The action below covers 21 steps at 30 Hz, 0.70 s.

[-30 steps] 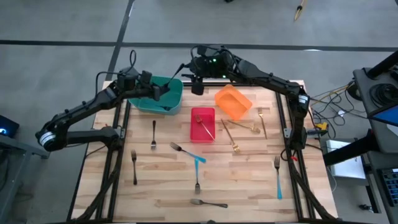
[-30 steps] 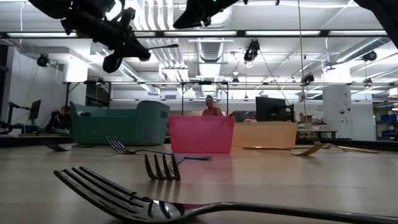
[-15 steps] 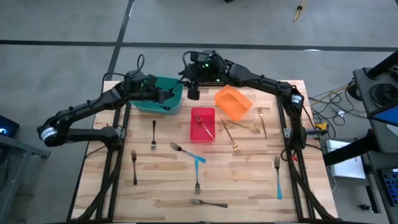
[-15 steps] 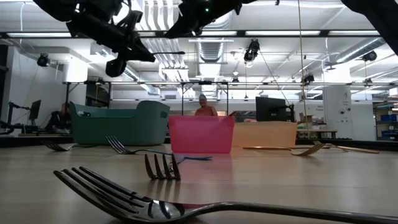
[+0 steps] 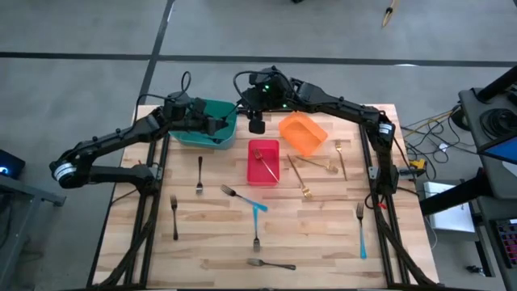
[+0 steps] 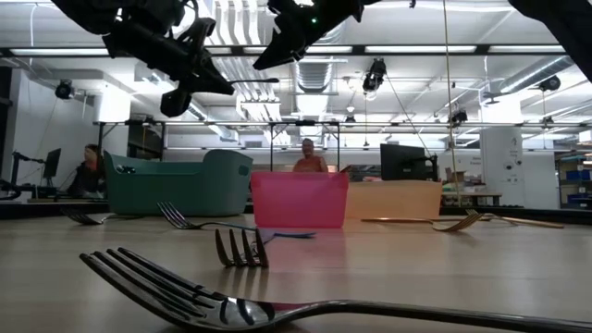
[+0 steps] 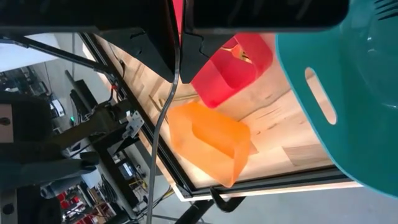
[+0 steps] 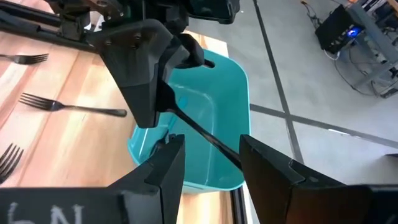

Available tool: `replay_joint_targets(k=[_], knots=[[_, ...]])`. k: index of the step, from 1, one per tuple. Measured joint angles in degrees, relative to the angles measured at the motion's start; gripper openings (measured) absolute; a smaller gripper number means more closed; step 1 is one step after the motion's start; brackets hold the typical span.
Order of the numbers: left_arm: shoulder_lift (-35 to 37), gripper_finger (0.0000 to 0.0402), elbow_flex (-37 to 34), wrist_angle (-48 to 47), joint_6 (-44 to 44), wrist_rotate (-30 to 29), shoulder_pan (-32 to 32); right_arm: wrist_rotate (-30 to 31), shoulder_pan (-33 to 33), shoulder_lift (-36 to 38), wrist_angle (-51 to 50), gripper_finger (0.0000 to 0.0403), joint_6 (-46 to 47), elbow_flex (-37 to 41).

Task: Sort silverware by color (type)
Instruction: Put the black fork into the orange bin

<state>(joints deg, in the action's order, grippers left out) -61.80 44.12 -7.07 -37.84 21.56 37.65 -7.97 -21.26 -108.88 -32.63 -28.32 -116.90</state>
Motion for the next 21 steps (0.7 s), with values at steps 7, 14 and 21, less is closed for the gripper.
replay_joint_targets(k=[7,14,21], knots=[[0.00,0.0000,0.00,1.24,-0.19,0.81,-1.35,0.02,0.13,0.00,-0.12,0.0144,-1.18,0.00],[0.00,0.0000,0.00,1.24,-1.22,1.66,-4.26,-1.83,0.92,0.00,-1.83,0.0144,-2.61,0.00],[-4.03,0.0000,0.02,3.00,-5.18,2.32,-4.65,-4.92,1.14,-0.31,-4.25,0.0144,-3.68,0.02]])
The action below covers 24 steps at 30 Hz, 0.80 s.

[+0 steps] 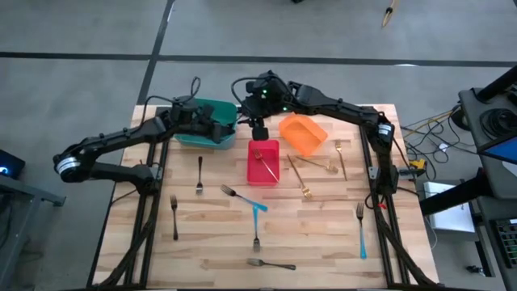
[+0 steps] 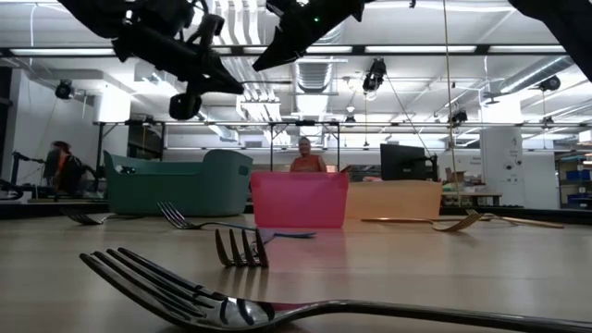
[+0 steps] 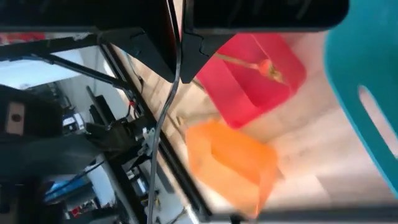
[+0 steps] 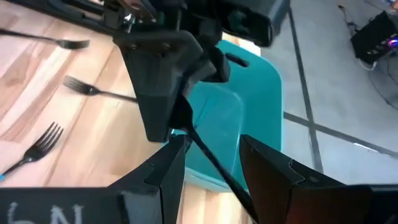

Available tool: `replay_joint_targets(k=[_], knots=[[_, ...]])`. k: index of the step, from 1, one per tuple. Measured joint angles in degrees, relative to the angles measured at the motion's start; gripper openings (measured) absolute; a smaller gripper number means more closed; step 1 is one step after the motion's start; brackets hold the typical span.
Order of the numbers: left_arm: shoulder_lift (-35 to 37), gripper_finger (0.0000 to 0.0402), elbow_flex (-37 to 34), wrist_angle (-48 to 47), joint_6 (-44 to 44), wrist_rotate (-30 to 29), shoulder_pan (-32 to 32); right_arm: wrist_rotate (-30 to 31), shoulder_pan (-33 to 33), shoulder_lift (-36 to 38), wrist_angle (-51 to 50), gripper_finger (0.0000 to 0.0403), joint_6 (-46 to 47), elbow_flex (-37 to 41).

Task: Sort silverware by color (type)
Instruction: Put the black fork into the orange bin

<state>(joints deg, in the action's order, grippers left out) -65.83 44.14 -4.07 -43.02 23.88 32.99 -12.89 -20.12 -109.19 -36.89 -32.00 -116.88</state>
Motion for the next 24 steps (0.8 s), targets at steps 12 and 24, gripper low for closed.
replay_joint_targets(k=[12,24], knots=[[-4.32,0.0000,0.04,6.42,-5.53,3.76,-0.55,-2.35,-0.02,-1.63,-4.77,0.0144,-5.54,0.15],[-3.99,0.0000,0.04,6.38,-7.09,5.20,-2.27,-2.10,-0.26,-3.33,-4.98,0.0137,-9.04,0.79]])
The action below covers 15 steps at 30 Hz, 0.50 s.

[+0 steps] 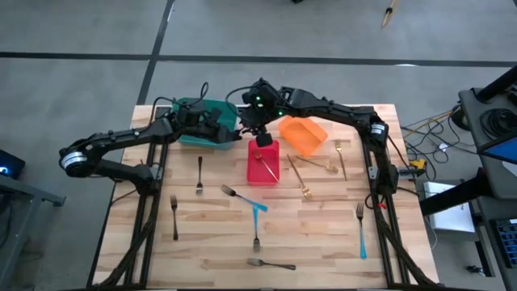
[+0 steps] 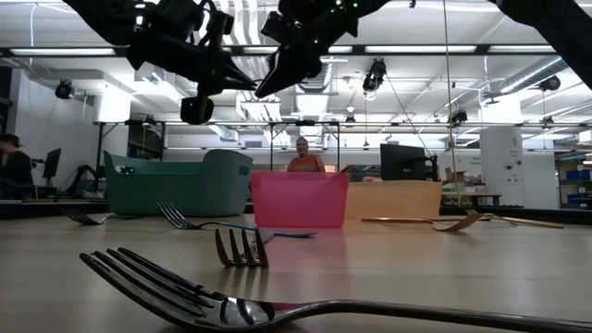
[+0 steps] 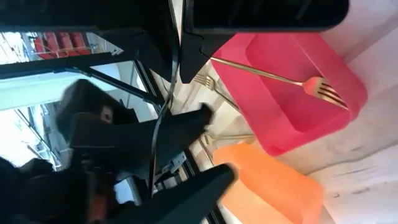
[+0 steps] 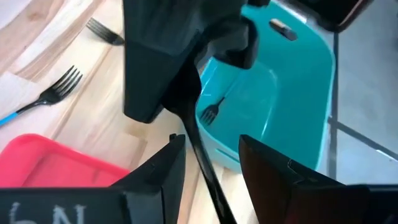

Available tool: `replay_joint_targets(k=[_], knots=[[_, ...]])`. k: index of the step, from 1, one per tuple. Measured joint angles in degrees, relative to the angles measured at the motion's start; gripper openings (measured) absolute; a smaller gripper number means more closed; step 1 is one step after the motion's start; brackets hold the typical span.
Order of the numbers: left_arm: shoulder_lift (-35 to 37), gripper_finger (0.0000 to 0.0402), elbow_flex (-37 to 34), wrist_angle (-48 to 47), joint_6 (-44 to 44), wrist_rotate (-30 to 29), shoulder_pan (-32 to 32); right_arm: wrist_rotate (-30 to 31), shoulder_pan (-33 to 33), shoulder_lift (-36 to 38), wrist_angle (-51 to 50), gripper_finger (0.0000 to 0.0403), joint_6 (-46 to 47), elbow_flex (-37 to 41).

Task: Sort silverware by color (type)
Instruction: Put the black fork into the orange bin

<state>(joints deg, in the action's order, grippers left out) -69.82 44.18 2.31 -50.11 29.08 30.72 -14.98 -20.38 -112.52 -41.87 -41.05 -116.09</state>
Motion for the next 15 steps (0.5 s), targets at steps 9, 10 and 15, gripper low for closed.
replay_joint_targets(k=[9,10,15], knots=[[-0.02,0.0000,0.00,-0.27,-0.15,-0.59,0.02,-0.02,0.00,-0.21,-0.27,0.0058,-0.14,-0.07],[-0.02,0.0000,0.00,-0.24,-0.15,-0.60,0.04,-0.02,0.00,-0.21,-0.23,0.0043,-0.08,-0.07],[-0.02,0.0000,0.00,-0.28,-0.07,-0.63,0.06,0.00,0.00,-0.21,0.18,0.0010,0.56,-0.09]])
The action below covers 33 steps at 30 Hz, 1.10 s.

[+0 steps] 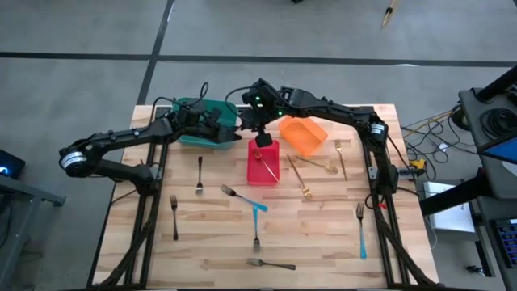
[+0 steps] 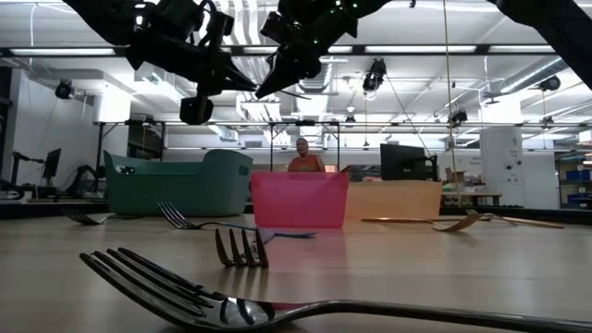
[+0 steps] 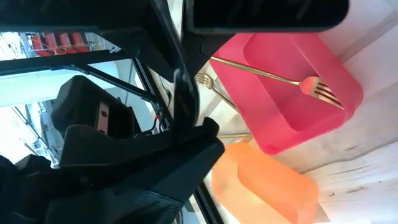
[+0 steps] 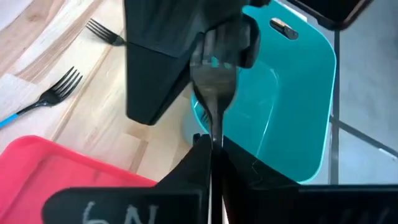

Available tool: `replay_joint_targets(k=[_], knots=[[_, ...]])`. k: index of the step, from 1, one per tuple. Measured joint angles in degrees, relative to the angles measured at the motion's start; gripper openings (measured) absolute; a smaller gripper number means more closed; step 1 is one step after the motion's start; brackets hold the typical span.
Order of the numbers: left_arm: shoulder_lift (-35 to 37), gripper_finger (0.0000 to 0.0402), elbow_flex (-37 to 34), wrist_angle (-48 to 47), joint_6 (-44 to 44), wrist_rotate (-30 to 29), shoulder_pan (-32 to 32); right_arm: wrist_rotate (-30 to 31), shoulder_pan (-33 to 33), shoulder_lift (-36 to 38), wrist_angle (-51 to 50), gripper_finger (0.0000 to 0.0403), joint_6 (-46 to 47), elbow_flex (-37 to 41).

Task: Sort silverware by color (type)
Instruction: Put the black fork into the orange bin

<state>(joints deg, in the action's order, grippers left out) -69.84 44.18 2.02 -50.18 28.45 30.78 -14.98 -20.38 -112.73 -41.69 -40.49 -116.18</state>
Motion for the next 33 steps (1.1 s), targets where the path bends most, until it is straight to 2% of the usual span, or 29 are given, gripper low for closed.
replay_joint_targets(k=[8,16,25,33], knots=[[-0.02,0.0010,0.00,0.00,1.06,-0.85,0.33,0.02,0.00,0.00,-0.36,0.0009,0.78,0.00],[1.19,0.0067,-0.01,0.02,4.16,-0.88,3.94,0.19,-2.30,0.00,-4.12,0.0009,6.95,-0.02],[3.93,0.0158,-0.02,0.07,8.13,-0.87,10.70,3.30,-8.69,0.00,-9.11,0.0009,20.19,-0.07],[5.46,0.0178,-0.02,0.23,9.21,-0.90,17.12,2.95,-17.74,0.00,-18.34,0.0009,38.09,-0.07]])
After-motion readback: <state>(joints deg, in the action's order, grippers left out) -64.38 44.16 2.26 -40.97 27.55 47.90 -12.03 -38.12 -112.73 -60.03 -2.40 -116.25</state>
